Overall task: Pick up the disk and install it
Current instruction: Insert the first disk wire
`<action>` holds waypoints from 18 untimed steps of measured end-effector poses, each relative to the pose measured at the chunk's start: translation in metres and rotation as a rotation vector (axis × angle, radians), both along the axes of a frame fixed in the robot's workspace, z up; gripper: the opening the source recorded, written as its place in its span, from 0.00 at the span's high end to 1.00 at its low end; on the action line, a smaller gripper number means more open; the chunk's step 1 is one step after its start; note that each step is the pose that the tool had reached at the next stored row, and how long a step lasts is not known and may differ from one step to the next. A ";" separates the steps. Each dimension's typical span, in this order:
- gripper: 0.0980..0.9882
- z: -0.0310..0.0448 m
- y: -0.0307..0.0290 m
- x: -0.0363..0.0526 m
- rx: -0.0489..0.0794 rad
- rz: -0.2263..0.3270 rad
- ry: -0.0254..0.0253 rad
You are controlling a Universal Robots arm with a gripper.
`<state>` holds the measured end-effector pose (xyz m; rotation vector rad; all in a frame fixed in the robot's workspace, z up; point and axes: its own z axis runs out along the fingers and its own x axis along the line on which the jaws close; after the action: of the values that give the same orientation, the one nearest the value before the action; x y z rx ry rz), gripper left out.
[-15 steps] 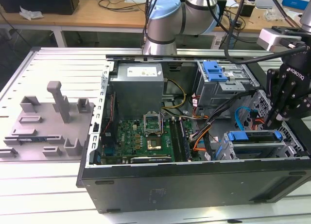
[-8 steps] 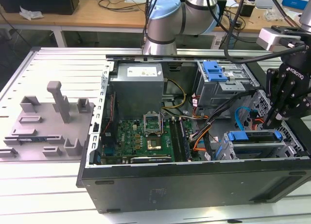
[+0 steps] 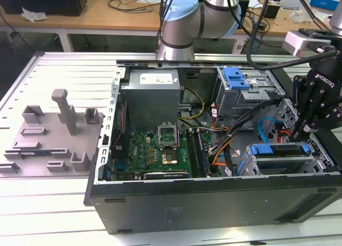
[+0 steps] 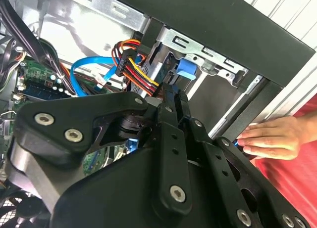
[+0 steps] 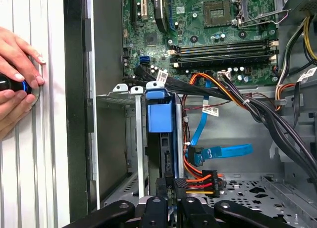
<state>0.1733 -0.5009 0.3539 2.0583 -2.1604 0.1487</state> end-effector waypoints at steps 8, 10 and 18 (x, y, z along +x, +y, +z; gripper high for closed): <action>0.92 -0.0021 0.0000 0.0000 0.000 0.000 0.0000; 0.92 -0.0028 -0.0001 0.0000 0.000 0.000 0.0000; 0.92 -0.0046 -0.0005 0.0000 0.000 0.000 0.0000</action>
<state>0.1733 -0.5014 0.3493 2.0584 -2.1603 0.1488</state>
